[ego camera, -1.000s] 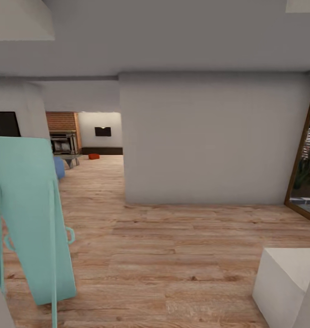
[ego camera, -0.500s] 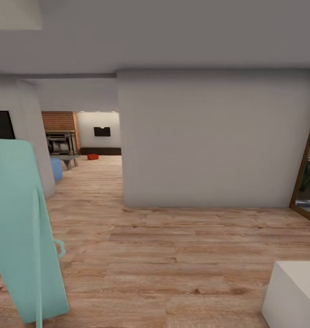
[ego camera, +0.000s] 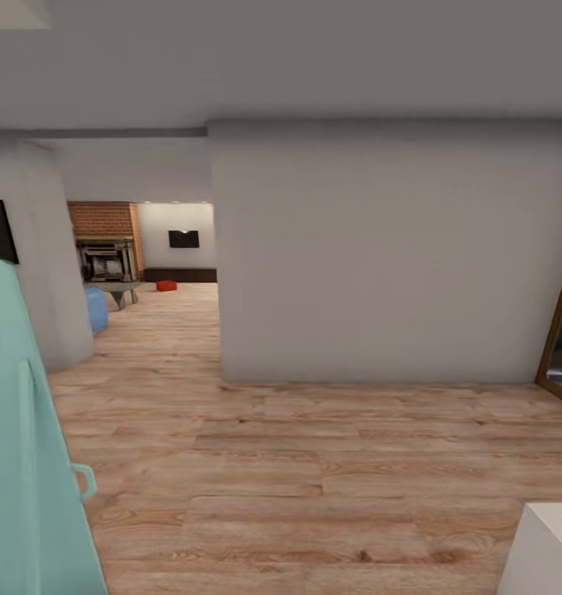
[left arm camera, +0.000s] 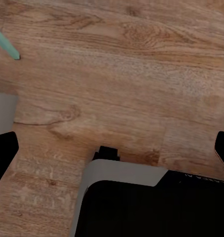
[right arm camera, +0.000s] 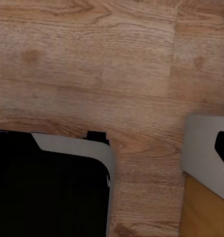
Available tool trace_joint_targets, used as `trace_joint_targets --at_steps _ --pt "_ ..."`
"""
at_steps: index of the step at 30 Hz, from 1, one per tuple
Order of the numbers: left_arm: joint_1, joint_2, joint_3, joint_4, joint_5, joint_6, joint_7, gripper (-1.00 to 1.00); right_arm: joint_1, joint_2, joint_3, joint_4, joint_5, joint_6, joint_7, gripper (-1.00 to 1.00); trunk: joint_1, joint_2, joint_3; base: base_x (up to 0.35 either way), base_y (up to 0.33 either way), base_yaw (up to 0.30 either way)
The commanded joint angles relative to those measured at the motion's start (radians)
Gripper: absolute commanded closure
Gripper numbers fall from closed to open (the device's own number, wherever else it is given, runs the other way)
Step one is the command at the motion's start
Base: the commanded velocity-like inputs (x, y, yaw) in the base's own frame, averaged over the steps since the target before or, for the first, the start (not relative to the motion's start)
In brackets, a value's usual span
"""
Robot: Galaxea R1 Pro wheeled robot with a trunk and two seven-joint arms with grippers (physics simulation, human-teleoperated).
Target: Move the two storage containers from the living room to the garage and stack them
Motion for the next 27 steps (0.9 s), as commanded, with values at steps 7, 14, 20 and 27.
trace_joint_targets --at_steps 7,14,20,27 --pt "-0.001 0.0 -0.009 0.0 0.007 -0.002 0.003 -1.0 -0.001 0.0 0.004 0.003 0.007 -0.005 -0.002 -1.0 0.001 -0.001 -0.002 0.324 0.0 0.0" --pt "-0.001 0.0 -0.009 0.0 0.007 -0.002 0.004 -1.0 -0.001 -0.002 0.004 0.003 0.007 -0.004 -0.003 -1.0 0.001 -0.001 -0.002 0.324 0.0 0.0" --pt "-0.001 0.0 -0.009 0.0 0.007 -0.003 0.004 -1.0 -0.001 -0.002 0.004 0.003 0.007 -0.003 -0.002 -1.0 0.001 -0.001 -0.002 0.324 0.0 0.0" --pt "-0.001 0.0 -0.009 0.0 0.006 -0.003 0.003 -1.0 -0.001 -0.002 0.005 0.003 0.007 0.0 -0.002 -1.0 0.001 -0.001 -0.002 0.324 0.0 0.0"
